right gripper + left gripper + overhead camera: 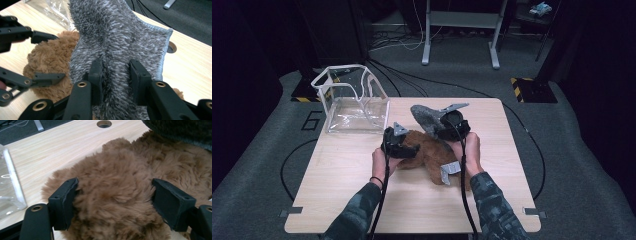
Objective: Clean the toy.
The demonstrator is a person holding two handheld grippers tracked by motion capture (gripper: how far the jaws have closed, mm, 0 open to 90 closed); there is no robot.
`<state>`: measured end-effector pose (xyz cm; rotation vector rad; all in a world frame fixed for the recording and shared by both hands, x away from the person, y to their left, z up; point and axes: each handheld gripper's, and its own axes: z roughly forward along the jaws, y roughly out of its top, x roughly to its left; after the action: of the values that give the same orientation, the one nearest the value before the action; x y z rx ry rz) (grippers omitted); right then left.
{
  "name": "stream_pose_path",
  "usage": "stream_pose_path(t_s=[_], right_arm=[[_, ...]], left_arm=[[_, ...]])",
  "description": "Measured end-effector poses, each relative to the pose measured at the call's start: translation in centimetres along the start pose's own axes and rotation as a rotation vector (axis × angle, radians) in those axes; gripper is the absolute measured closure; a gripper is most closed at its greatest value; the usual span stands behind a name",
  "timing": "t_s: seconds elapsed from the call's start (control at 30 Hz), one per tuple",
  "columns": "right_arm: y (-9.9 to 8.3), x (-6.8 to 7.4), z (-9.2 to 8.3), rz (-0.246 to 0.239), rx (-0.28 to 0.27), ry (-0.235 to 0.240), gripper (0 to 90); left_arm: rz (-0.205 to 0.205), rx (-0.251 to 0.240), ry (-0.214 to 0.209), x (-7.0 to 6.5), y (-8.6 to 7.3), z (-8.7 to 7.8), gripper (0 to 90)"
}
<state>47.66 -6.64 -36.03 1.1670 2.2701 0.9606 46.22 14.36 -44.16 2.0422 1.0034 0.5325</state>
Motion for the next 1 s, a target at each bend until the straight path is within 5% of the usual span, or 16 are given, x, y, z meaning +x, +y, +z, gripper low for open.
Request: stream_pose_path(t_s=[0.23, 0.5, 0.77, 1.0], right_arm=[[-0.1, -0.7, 0.5, 0.022, 0.01, -0.019, 66.3], [1.3, 0.2, 1.9, -0.024, 0.018, -0.021, 66.2], [0.6, 2.7, 6.5, -0.118, 0.149, -0.003, 66.2], [0.4, 2.9, 6.2, -0.161, 0.209, -0.069, 67.4]], left_arm=[[0.025, 0.014, 0.013, -0.4, -1.3, 0.2, 29.6], [0.034, 0.016, 0.025, -1.0, -2.1, 0.3, 41.4], [0.038, 0.035, 0.016, -1.0, -3.3, 0.3, 45.5], [0.032, 0.03, 0.023, -1.2, -3.5, 0.3, 46.7]])
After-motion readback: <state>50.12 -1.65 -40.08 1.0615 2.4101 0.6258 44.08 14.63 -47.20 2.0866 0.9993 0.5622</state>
